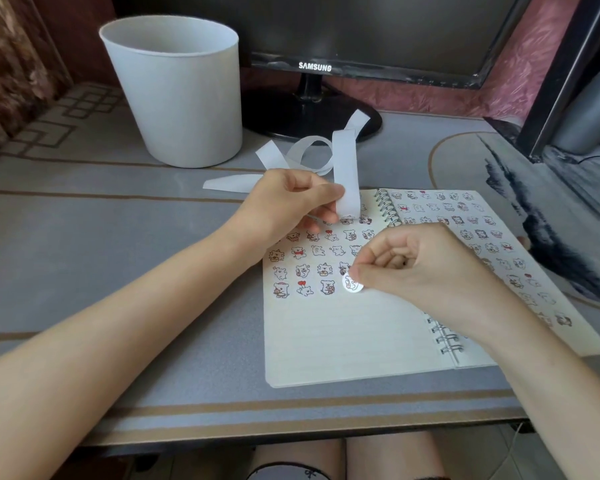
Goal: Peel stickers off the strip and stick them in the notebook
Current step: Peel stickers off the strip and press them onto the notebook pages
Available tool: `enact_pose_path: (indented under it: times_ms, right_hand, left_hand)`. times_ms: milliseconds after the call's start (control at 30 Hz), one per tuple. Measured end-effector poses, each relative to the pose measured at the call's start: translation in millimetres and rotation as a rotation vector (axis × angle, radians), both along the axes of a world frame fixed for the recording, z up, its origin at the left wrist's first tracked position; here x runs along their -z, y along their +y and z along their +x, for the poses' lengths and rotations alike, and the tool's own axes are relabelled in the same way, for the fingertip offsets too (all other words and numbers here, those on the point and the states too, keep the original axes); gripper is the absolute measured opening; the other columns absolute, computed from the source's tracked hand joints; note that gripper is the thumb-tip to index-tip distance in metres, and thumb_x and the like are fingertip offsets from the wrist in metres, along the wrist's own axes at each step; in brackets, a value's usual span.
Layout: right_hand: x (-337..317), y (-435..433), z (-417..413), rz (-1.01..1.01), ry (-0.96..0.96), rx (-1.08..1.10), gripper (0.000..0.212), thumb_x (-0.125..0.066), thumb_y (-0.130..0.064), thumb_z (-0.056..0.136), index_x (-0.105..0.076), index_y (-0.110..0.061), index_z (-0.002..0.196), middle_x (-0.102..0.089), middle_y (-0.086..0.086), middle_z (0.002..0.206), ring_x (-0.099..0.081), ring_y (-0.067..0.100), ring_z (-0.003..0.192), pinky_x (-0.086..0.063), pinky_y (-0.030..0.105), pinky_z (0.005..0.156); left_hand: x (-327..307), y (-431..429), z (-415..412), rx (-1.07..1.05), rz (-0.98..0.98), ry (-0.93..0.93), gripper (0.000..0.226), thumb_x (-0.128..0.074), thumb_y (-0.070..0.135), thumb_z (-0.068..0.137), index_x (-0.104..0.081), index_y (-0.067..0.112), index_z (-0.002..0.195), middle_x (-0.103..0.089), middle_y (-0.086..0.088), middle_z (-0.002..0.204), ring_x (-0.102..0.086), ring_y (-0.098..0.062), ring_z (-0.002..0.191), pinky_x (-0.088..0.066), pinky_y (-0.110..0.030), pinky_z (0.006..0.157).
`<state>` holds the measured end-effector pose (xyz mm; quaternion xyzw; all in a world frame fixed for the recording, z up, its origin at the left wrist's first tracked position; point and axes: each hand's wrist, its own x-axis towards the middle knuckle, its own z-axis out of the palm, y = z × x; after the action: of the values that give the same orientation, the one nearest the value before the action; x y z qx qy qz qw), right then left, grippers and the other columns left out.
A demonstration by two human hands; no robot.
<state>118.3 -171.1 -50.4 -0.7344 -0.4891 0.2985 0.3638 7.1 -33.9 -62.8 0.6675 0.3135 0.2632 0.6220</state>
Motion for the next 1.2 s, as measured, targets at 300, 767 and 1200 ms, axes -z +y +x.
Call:
enact_pose_path:
  times_ms: [300, 767, 1200]
  right_hand:
    - [1.6, -0.3, -1.4, -0.009, -0.027, 0.012, 0.008, -0.078, -0.016, 0.072, -0.071, -0.015, 0.068, -0.071, 0.001, 0.067, -0.052, 0.001, 0.053, -0.043, 0.015, 0.056]
    - [2.5, -0.5, -4.5, -0.008, -0.085, 0.031, 0.009, -0.077, -0.020, 0.072, -0.070, -0.018, 0.067, -0.069, -0.001, 0.065, -0.051, -0.002, 0.052, -0.045, 0.018, 0.057]
    - [8.4, 0.9, -3.4, -0.005, -0.145, 0.027, 0.009, -0.076, -0.024, 0.071, -0.069, -0.020, 0.066, -0.067, -0.008, 0.060, -0.050, -0.003, 0.048, -0.046, 0.026, 0.058]
  left_hand:
    - [-0.2, -0.7, 0.4, 0.003, 0.004, 0.000, 0.021, -0.064, 0.015, 0.089, -0.063, 0.009, 0.069, -0.066, 0.002, 0.065, -0.063, -0.005, 0.057, -0.045, -0.013, 0.048]
    - [-0.2, -0.3, 0.2, 0.000, 0.001, 0.008, 0.022, -0.065, 0.016, 0.089, -0.063, 0.010, 0.068, -0.066, -0.001, 0.065, -0.063, -0.008, 0.059, -0.046, -0.014, 0.049]
    - [-1.1, -1.7, 0.7, 0.004, -0.005, -0.005, 0.021, -0.063, 0.014, 0.089, -0.062, 0.008, 0.069, -0.065, 0.002, 0.061, -0.061, -0.004, 0.053, -0.046, -0.013, 0.047]
